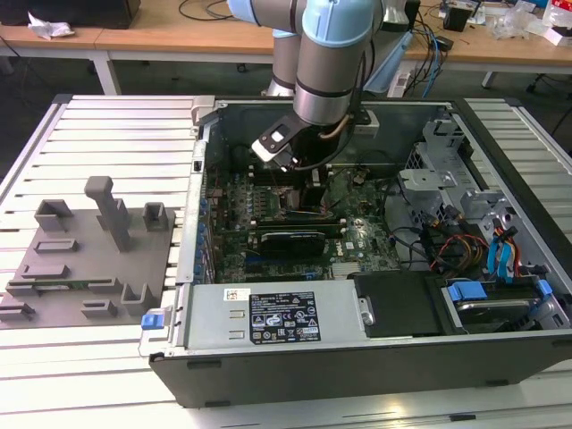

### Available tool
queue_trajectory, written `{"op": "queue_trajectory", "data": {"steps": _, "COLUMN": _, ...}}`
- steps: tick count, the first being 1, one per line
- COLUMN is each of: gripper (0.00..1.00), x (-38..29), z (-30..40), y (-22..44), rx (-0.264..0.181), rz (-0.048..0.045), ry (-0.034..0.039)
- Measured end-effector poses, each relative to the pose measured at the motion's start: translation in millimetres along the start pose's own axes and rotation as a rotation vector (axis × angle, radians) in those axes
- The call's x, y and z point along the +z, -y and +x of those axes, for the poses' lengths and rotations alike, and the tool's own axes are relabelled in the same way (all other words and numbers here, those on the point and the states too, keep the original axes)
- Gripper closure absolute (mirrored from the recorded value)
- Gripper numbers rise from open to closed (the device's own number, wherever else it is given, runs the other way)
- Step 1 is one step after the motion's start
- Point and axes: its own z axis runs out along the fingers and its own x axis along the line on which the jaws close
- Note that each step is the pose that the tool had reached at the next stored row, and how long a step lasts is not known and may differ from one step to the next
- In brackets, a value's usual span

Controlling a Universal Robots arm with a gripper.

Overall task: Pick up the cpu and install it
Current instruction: 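Place the cpu into insertion slot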

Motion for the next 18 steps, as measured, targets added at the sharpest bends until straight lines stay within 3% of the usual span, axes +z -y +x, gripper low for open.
{"op": "queue_trajectory", "data": {"steps": 9, "gripper": 0.45, "x": 2.4, "z": 0.1, "y": -1.2, "rx": 0.004, "rz": -0.0001, "ry": -0.0004}}
{"op": "queue_trajectory", "data": {"steps": 11, "gripper": 0.38, "x": 2.6, "z": 0.2, "y": -1.2, "rx": 0.004, "rz": -0.0001, "ry": -0.0007}}
{"op": "queue_trajectory", "data": {"steps": 13, "gripper": 0.38, "x": 2.3, "z": 0.1, "y": -1.2, "rx": 0.004, "rz": 0.0001, "ry": -0.0003}}
{"op": "queue_trajectory", "data": {"steps": 16, "gripper": 0.38, "x": -5.0, "z": -0.1, "y": -0.7, "rx": 0.004, "rz": -0.0011, "ry": -0.0003}}
{"op": "queue_trajectory", "data": {"steps": 18, "gripper": 0.38, "x": -17.3, "z": 1.4, "y": -0.1, "rx": 0.004, "rz": -0.0016, "ry": 0.0002}}
